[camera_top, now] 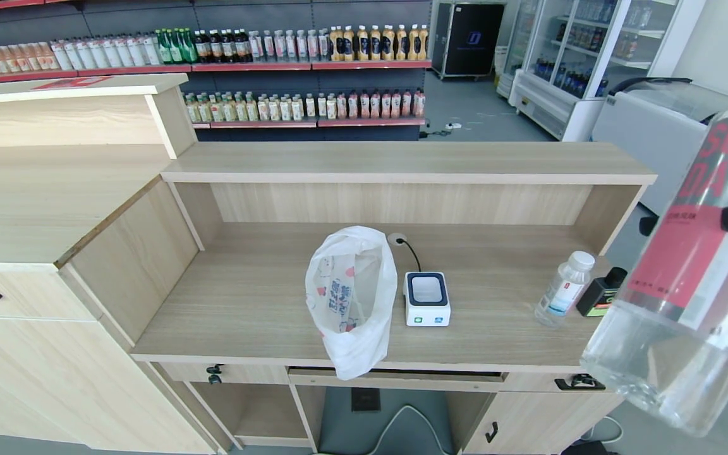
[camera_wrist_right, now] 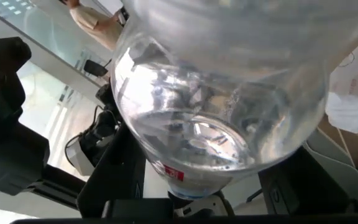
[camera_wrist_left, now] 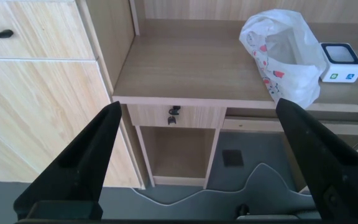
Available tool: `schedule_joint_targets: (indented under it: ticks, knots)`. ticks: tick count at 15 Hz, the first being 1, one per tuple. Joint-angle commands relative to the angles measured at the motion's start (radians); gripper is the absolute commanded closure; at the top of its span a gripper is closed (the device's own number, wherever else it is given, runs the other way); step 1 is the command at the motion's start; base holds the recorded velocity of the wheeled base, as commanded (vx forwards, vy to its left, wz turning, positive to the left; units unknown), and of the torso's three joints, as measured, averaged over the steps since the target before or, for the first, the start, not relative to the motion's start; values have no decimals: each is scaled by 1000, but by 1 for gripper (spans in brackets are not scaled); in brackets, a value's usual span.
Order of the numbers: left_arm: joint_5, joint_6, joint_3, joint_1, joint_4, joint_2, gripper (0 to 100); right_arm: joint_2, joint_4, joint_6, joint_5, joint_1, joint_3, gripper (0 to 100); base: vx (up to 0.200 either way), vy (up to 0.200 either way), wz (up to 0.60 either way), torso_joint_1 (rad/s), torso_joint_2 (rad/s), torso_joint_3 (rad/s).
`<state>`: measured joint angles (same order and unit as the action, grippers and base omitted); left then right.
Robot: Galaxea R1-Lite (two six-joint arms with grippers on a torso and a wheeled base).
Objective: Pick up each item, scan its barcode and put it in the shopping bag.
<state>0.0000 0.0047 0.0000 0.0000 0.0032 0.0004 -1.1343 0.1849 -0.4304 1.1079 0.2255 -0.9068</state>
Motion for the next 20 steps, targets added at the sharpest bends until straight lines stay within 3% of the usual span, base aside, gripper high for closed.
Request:
schedule_joint_targets:
  ticks: [1,13,14,17,20]
  knots:
    - [0,0,0,0,0,0,0,11,1,4,0,6,19,100,0,0,0,0,0,0]
    - [0,0,0,0,0,0,0,-2,-1,47,-8,17,29,100,0,0,0,0,0,0]
    - [0,0,0,0,0,0,0,-25,1,111,-39,11,26,100,0,0,0,0,0,0]
    - [0,0,0,0,0,0,0,-185,48,475,-315,-51,20,100,0,0,0,0,0,0]
    - [0,0,0,0,0,0,0,-383,337,777,-326,-184,39,100,0,0,0,0,0,0]
